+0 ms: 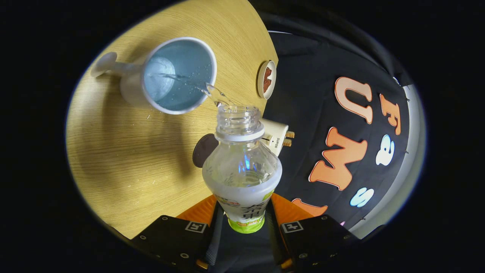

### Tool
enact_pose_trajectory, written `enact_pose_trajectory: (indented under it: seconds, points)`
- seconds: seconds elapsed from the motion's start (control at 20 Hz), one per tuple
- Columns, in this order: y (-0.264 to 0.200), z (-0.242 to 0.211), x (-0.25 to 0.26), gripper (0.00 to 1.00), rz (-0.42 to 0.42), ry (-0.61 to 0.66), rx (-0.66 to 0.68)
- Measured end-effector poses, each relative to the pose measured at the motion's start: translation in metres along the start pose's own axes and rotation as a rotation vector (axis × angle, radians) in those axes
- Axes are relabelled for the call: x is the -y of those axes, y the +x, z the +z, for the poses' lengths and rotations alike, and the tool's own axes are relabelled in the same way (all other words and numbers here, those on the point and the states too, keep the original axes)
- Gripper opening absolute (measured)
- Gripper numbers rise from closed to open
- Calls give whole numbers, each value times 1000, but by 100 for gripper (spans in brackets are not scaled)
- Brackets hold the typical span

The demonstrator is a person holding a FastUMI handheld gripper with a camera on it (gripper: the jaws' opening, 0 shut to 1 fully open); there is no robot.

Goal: Take the bottle from table, then pour the juice into the cup, finally place the bottle on the coaster

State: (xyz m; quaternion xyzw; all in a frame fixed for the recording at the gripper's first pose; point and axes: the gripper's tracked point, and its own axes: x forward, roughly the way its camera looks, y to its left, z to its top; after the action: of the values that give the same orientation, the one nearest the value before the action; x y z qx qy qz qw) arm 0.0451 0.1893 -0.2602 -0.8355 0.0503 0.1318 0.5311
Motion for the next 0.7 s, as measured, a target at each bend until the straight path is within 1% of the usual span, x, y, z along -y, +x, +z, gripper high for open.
enact_pose_trajectory:
  seconds: [0.7]
  points:
    - [4,-6,1,57,5,-66,-2]
